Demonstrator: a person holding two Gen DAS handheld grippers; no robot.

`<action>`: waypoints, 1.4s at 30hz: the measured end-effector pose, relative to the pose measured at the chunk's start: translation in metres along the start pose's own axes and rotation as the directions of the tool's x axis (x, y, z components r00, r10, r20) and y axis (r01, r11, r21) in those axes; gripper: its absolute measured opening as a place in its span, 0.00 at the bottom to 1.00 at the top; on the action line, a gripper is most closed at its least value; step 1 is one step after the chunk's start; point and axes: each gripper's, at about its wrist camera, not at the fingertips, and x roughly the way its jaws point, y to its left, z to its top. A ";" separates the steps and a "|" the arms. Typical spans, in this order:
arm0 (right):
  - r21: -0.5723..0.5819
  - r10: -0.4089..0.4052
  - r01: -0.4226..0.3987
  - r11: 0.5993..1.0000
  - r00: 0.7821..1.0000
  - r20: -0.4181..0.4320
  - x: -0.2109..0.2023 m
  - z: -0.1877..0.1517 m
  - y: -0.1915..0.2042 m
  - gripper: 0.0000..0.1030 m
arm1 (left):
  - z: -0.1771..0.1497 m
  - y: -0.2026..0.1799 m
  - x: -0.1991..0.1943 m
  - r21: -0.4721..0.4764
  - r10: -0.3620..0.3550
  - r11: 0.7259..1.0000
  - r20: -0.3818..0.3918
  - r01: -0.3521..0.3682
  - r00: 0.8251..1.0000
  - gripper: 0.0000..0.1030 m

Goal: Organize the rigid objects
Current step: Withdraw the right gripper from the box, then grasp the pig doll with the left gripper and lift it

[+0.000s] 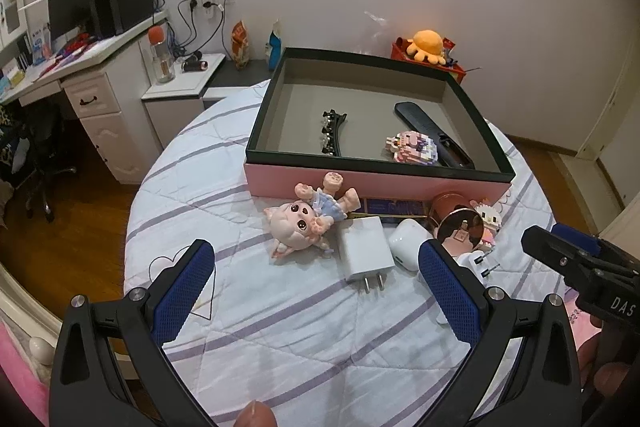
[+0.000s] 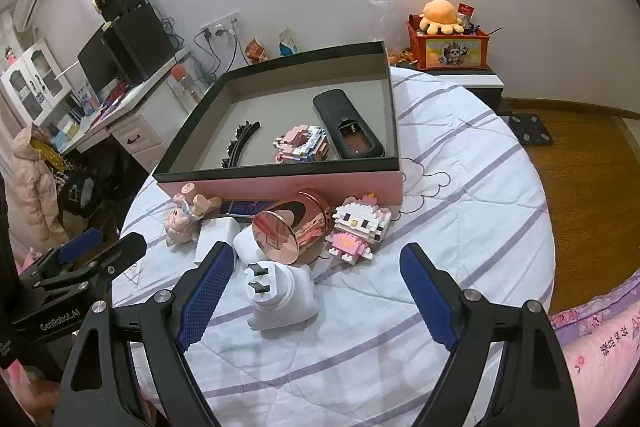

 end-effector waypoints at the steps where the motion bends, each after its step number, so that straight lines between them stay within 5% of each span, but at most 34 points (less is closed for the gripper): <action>1: 0.002 0.000 0.000 1.000 1.000 0.002 -0.001 -0.002 0.000 0.84 | -0.002 0.000 0.000 0.000 0.000 1.000 -0.001 0.000 1.000 1.00; 23: 0.016 -0.039 0.040 0.999 0.997 -0.063 0.033 0.003 -0.009 0.84 | 0.019 0.012 0.094 0.020 -0.023 0.999 -0.122 0.026 0.992 1.00; 35: -0.004 -0.049 0.049 0.999 0.995 -0.087 0.042 0.006 -0.005 0.84 | 0.018 0.023 0.111 -0.053 -0.140 0.990 -0.164 0.133 0.977 0.73; 42: -0.015 -0.051 0.050 0.999 0.996 -0.079 0.037 0.005 0.000 0.84 | 0.016 0.025 0.106 -0.055 -0.139 0.990 -0.166 0.131 0.976 0.72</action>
